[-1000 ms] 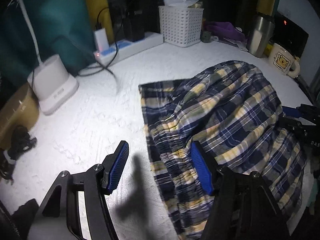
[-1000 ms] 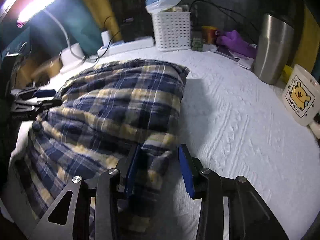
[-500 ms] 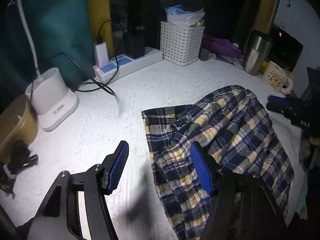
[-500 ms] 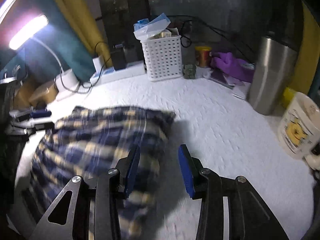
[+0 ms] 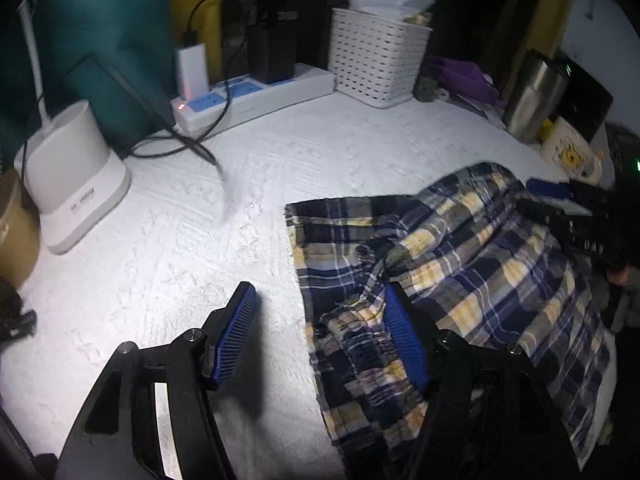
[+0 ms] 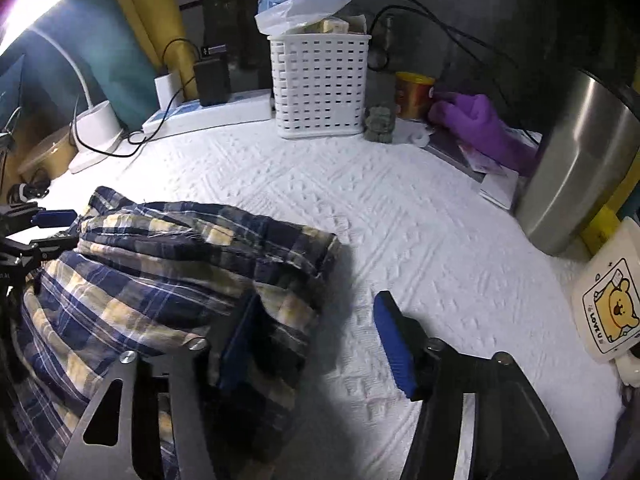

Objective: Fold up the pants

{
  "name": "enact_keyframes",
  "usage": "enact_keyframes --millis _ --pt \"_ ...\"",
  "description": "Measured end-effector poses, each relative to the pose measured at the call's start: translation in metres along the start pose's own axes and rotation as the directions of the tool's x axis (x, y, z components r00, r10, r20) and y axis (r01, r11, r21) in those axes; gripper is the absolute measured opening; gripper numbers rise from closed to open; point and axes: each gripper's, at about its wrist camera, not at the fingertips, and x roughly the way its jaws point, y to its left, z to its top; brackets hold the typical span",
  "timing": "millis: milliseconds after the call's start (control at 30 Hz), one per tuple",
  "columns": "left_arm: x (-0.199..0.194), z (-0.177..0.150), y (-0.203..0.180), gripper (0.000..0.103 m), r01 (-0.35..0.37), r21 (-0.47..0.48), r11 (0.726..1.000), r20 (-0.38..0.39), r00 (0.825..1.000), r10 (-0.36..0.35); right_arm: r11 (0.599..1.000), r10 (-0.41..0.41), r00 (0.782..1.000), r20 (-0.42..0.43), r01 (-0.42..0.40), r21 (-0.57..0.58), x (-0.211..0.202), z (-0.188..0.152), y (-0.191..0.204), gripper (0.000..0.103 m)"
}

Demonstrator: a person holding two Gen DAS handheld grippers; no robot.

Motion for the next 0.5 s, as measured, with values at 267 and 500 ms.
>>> enact_keyframes --millis 267,500 --pt "-0.029 0.002 -0.01 0.067 0.026 -0.014 1.0 0.039 0.999 -0.026 0.992 0.062 0.997 0.054 -0.068 0.105 -0.028 -0.009 -0.012 0.063" --pt "-0.026 -0.009 -0.031 0.067 0.018 0.022 1.0 0.001 1.0 -0.018 0.983 0.1 0.994 0.053 -0.107 0.149 -0.034 -0.023 -0.016 0.064"
